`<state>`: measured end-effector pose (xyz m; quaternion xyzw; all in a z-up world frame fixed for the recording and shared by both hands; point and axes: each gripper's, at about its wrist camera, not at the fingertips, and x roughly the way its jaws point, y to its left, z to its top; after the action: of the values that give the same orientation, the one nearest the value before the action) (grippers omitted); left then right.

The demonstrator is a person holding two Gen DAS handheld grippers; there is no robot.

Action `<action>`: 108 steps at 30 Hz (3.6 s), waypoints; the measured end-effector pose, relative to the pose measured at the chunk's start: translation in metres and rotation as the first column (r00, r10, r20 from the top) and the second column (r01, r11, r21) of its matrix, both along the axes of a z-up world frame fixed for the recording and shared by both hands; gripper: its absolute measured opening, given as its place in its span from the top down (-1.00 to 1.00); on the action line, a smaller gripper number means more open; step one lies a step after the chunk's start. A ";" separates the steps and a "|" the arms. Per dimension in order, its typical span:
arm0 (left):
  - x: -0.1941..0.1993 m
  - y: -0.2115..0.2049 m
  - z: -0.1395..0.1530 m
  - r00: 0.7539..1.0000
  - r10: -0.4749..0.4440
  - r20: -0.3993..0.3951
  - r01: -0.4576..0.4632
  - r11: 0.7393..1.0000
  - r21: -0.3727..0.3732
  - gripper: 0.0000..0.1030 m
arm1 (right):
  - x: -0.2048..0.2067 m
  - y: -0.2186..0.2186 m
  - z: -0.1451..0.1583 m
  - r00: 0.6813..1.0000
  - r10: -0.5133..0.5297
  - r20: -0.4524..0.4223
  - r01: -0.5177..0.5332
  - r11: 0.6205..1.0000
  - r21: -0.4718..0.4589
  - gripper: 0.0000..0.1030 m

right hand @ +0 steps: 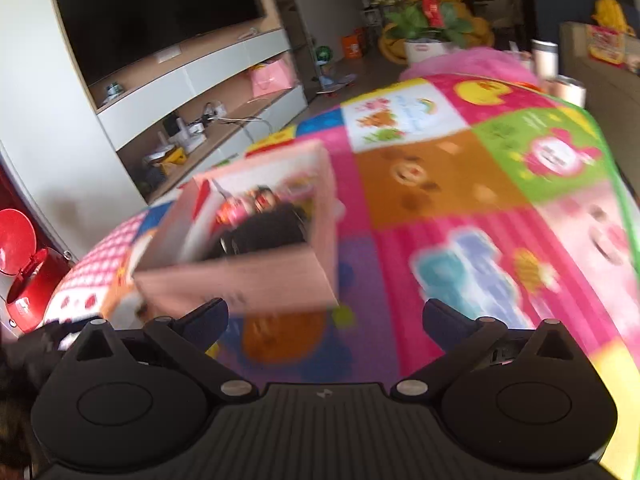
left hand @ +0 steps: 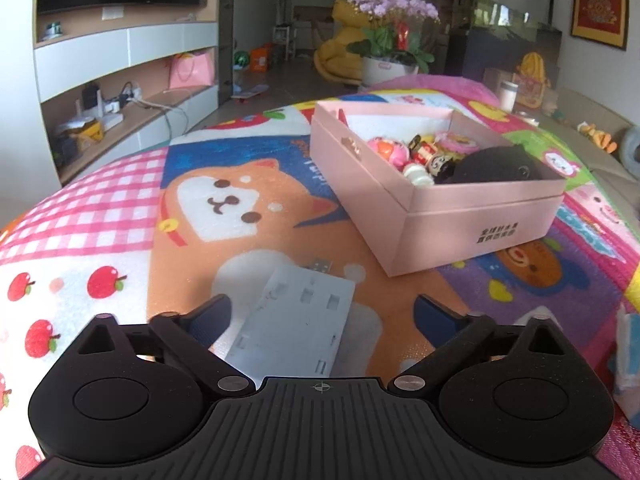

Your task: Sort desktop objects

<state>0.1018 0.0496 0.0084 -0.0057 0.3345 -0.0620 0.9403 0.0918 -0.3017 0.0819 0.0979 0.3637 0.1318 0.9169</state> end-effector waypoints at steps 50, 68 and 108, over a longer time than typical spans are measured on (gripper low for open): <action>-0.107 -0.045 -0.007 0.996 -0.083 -0.031 0.084 0.995 0.047 -1.00 | -0.129 0.049 -0.059 0.989 0.132 0.071 -0.101 0.939 -0.330 -1.00; -0.107 -0.045 -0.006 0.996 -0.082 -0.032 0.083 0.995 0.056 -1.00 | -0.121 0.048 -0.068 0.996 0.087 0.026 -0.077 0.962 -0.262 -1.00; -0.044 -0.059 -0.001 0.993 -0.055 -0.101 0.055 0.999 -0.004 -1.00 | -0.132 0.051 -0.077 0.992 0.054 0.117 -0.021 0.964 -0.263 -1.00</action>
<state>0.0574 -0.0092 0.0076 -0.0004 0.3816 -0.0875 0.9202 -0.0406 -0.2504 0.0045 -0.0391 0.3224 0.1057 0.9399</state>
